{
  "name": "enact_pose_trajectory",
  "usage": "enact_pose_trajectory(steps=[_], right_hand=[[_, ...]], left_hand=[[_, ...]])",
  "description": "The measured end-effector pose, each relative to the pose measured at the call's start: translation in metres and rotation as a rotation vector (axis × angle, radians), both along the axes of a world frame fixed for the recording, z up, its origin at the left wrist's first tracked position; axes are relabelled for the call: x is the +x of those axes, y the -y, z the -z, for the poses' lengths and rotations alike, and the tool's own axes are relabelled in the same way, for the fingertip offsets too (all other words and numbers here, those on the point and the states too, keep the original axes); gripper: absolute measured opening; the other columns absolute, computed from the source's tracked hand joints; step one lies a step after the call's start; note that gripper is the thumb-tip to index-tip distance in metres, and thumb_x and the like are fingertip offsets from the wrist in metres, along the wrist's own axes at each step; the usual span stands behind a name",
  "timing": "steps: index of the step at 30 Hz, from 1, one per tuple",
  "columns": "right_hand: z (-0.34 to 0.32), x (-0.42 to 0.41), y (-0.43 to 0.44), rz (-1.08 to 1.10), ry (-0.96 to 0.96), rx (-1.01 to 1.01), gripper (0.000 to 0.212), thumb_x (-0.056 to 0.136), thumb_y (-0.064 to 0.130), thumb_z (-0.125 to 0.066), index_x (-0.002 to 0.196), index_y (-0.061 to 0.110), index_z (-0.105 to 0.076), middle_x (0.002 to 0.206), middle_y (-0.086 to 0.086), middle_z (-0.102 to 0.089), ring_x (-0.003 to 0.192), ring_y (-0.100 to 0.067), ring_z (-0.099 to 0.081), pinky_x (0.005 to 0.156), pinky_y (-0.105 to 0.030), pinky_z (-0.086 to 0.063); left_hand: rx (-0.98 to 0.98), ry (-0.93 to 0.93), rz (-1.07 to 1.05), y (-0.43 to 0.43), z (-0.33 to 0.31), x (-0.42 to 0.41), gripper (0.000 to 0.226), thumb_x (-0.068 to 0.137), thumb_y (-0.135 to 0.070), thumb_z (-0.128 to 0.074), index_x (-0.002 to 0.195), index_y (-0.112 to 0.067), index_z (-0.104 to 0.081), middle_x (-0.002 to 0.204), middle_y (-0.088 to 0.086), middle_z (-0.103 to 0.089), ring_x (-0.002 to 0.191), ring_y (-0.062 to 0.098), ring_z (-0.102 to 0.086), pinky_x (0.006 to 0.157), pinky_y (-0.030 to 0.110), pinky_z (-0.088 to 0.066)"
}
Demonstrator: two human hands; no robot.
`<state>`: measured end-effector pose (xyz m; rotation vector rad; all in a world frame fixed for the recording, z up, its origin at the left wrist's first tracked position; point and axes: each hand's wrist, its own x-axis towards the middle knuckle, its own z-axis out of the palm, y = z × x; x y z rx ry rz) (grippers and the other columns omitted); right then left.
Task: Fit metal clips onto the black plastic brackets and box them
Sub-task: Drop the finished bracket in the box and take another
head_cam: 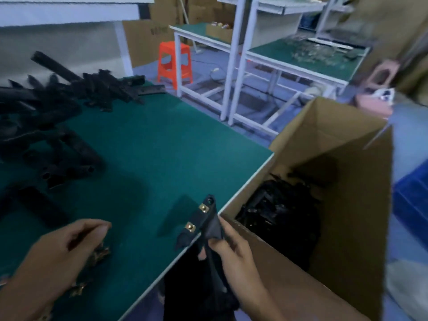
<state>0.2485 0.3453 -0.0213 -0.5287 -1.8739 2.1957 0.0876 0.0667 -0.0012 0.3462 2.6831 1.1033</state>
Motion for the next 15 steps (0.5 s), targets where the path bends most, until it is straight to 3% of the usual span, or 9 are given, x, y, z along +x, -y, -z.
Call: enact_pose_trajectory(steps=[3,5,7,9,10,12,15], right_hand=[[0.001,0.035,-0.052,0.255,0.125,0.012,0.044,0.099,0.012,-0.053,0.114,0.05,-0.07,0.093,-0.009,-0.077,0.082,-0.023,-0.072,0.07,-0.029,-0.053],[0.006,0.043,-0.099,0.403,0.18,0.051,0.035,0.101,0.02,-0.056,0.123,0.045,-0.067,0.098,-0.01,-0.077,0.086,-0.025,-0.073,0.069,-0.033,-0.054],[0.016,0.041,-0.147,0.488,0.285,0.116,0.053,0.1,0.026,-0.062,0.15,0.03,-0.046,0.127,-0.01,-0.069,0.107,-0.024,-0.069,0.086,-0.04,-0.058],[0.025,0.036,-0.182,0.514,0.518,0.297,0.087,0.098,0.034,-0.066,0.163,0.018,-0.01,0.159,-0.01,-0.039,0.14,-0.032,-0.045,0.112,-0.049,-0.043],[0.029,0.034,-0.191,0.515,0.6,0.405,0.094,0.098,0.036,-0.066,0.163,0.014,-0.001,0.165,-0.01,-0.025,0.149,-0.033,-0.031,0.117,-0.05,-0.035],[0.033,0.023,-0.191,0.525,0.609,0.535,0.091,0.099,0.037,-0.064,0.163,0.014,-0.003,0.167,-0.01,-0.02,0.15,-0.032,-0.026,0.118,-0.05,-0.033],[0.022,-0.012,-0.159,0.489,0.428,0.625,0.07,0.099,0.033,-0.062,0.159,0.022,-0.027,0.152,-0.007,-0.046,0.129,-0.025,-0.052,0.103,-0.05,-0.048]], left_hand=[[-0.008,0.041,0.058,0.006,0.039,-0.009,0.059,0.078,-0.091,-0.043,0.122,-0.057,-0.061,0.093,-0.025,-0.073,0.07,0.003,-0.072,0.051,0.036,-0.06],[0.002,0.058,0.07,0.013,0.056,-0.013,0.06,0.079,-0.089,-0.047,0.124,-0.054,-0.062,0.095,-0.022,-0.074,0.072,0.002,-0.071,0.047,0.039,-0.059],[0.008,0.066,0.065,0.016,0.061,-0.01,0.061,0.079,-0.088,-0.048,0.125,-0.051,-0.063,0.096,-0.021,-0.075,0.07,0.002,-0.071,0.044,0.034,-0.058],[0.017,0.077,0.046,0.017,0.056,0.0,0.062,0.079,-0.088,-0.047,0.123,-0.049,-0.064,0.096,-0.021,-0.075,0.067,0.003,-0.071,0.042,0.025,-0.055],[0.01,0.075,0.035,0.017,0.051,0.006,0.063,0.078,-0.089,-0.046,0.122,-0.049,-0.065,0.097,-0.022,-0.074,0.069,0.002,-0.071,0.042,0.021,-0.053],[-0.006,0.082,-0.006,0.018,0.033,0.023,0.057,0.077,-0.089,-0.049,0.116,-0.051,-0.067,0.097,-0.025,-0.074,0.076,0.0,-0.071,0.049,0.019,-0.054],[0.008,0.042,-0.104,0.03,0.013,0.042,0.037,0.072,-0.074,-0.061,0.106,-0.06,-0.067,0.095,-0.03,-0.072,0.088,0.0,-0.07,0.077,0.029,-0.057]])
